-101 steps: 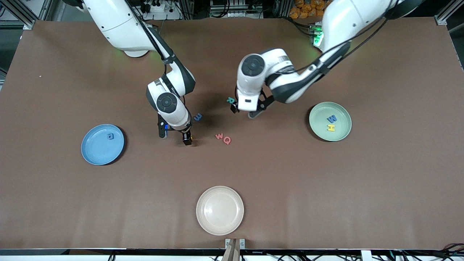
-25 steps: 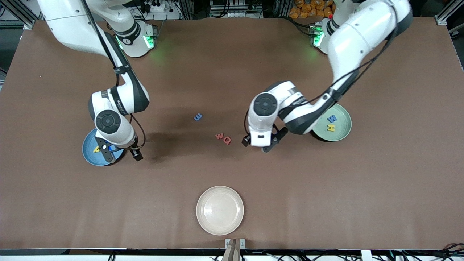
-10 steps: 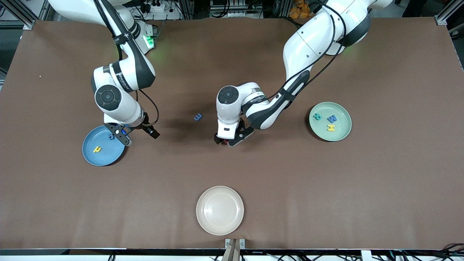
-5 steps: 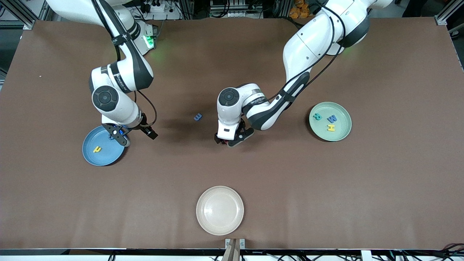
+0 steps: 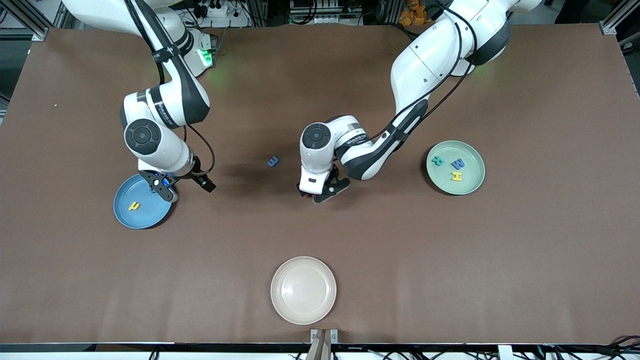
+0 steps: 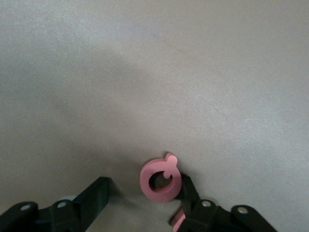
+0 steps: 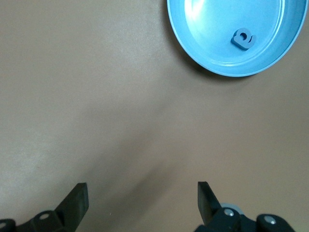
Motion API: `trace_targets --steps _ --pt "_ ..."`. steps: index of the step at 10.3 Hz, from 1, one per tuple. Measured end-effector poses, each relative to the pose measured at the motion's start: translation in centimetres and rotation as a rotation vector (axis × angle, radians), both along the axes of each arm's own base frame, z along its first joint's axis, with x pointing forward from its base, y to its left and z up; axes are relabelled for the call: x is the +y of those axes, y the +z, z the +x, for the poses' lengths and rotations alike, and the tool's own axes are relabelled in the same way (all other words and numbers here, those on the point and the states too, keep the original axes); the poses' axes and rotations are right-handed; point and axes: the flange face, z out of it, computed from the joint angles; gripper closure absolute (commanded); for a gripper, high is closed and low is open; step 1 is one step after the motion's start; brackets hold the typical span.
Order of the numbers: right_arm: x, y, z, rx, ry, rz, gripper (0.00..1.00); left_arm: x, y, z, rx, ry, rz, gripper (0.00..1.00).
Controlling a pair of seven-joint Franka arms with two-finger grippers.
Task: Sort upper and lower case letters into plates
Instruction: 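Lower the left gripper over the pink Q while the right gripper hovers, then close the left gripper on the pink Q while the right gripper moves out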
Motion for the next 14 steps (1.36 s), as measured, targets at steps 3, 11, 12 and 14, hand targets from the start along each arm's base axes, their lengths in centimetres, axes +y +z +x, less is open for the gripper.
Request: trace_targets --steps 3,11,12,14 --pt "-0.1 0.0 0.0 0.001 -0.002 0.000 0.00 0.2 0.2 0.2 0.006 -0.048 0.018 0.30" --pt "0.1 0.1 0.0 0.000 0.001 0.001 0.00 1.0 0.2 1.0 0.034 -0.139 0.029 0.32" --pt "0.1 0.1 0.0 0.000 0.001 0.001 0.00 1.1 0.2 1.0 0.041 -0.131 0.024 0.37" --pt "0.2 0.1 0.0 -0.001 0.001 0.002 0.00 1.2 0.3 1.2 0.055 -0.115 0.015 0.47"
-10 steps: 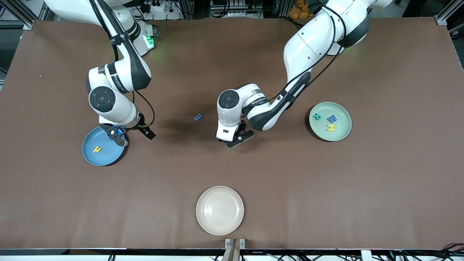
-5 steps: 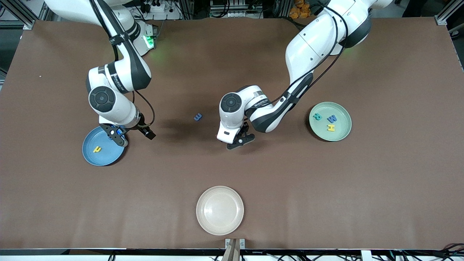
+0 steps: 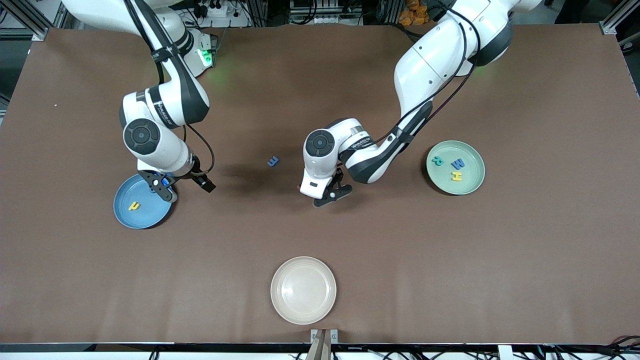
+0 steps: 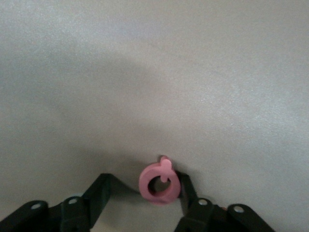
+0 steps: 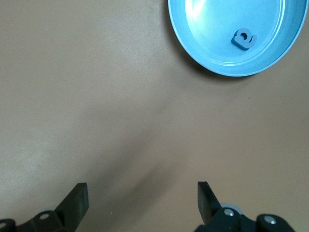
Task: Sort upper and lower case letters into plates
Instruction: 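Close the left gripper on the pink Q while the right gripper moves out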
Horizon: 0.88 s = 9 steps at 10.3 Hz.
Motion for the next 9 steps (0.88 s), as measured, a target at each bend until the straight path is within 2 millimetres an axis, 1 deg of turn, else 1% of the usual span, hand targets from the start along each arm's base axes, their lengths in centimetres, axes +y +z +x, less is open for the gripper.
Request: trace_targets --steps 3,4,9 --pt "0.08 0.01 -0.01 0.000 0.001 0.001 0.00 -0.01 0.13 0.00 0.003 0.003 0.000 0.58" --pt "0.11 0.02 -0.02 -0.001 0.000 0.001 0.00 -0.01 0.15 -0.02 0.004 0.002 0.001 0.67" --pt "0.22 0.02 -0.04 -0.001 -0.002 0.002 0.00 0.00 0.47 0.03 0.007 0.005 0.003 0.68"
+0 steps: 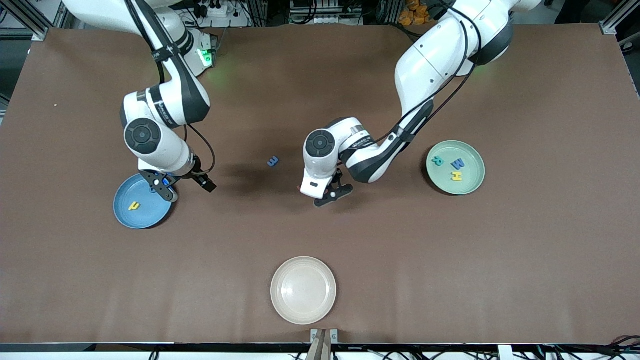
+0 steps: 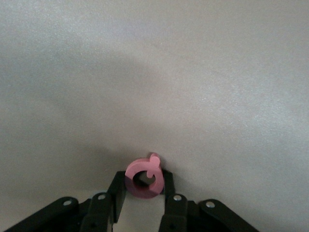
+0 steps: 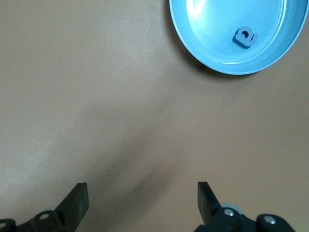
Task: Sort upper and lower case letters into plates
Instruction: 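Close the left gripper on the pink Q while the right gripper moves out, then carry the Q to the green plate while the right gripper grasps the E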
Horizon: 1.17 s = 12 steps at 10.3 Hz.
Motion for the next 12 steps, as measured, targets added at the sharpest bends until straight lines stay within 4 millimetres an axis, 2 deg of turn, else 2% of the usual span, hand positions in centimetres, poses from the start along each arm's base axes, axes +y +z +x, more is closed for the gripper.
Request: trace_targets --steps 2,4,5,7,8,10,12 --pt "0.0 0.0 0.0 0.001 -0.001 0.001 0.00 0.1 0.0 0.1 0.004 0.002 0.006 0.68" --pt "0.0 -0.1 0.0 0.003 -0.002 0.001 0.00 1.1 0.0 0.7 0.025 0.002 0.027 0.72" --pt "0.0 -0.2 0.0 0.004 -0.002 0.001 0.00 2.0 0.1 1.5 0.045 0.004 0.026 0.73" --pt "0.1 0.0 0.2 -0.005 -0.010 0.004 0.00 4.9 0.3 3.9 0.077 -0.018 0.032 0.88" --pt "0.3 0.3 0.4 -0.018 -0.019 0.008 0.00 6.2 0.6 4.7 0.091 -0.039 0.045 0.92" --pt "1.8 -0.2 0.3 -0.041 -0.044 0.014 0.00 7.3 1.7 5.3 0.105 -0.067 0.066 0.94" --pt "4.6 -0.5 -0.2 -0.073 -0.068 0.025 0.00 8.4 3.1 5.8 0.132 -0.098 0.083 0.94"
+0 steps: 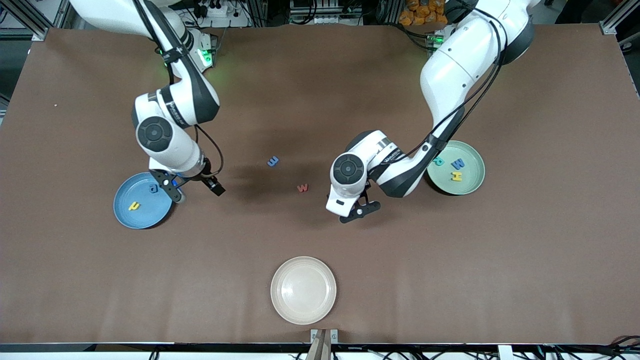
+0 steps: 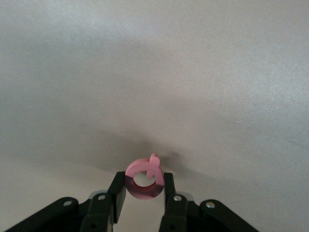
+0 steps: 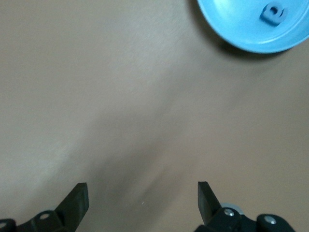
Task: Sort upper and lower case letters into plates
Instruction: 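Carry the Q to the green plate while the right gripper grasps the E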
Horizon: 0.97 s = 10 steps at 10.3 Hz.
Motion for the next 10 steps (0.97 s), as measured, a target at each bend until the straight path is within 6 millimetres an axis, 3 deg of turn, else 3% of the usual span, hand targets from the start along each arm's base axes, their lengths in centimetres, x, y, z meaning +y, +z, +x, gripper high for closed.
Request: trace_targets --steps 4,6,9,10 --pt "9.1 -1.0 -3.8 -0.039 -0.027 0.017 0.00 7.7 3.3 2.5 0.128 -0.116 -0.019 1.00" --pt "11.1 -3.1 -5.8 -0.048 0.003 0.027 0.00 10.6 3.7 2.4 0.151 -0.182 -0.022 1.00" --pt "12.3 -7.3 -9.7 -0.052 0.057 0.037 0.00 15.2 5.0 1.6 0.140 -0.279 -0.034 1.00" --pt "12.6 -8.4 -10.8 -0.041 0.073 0.031 0.00 17.6 5.0 1.1 0.112 -0.326 -0.051 1.00"
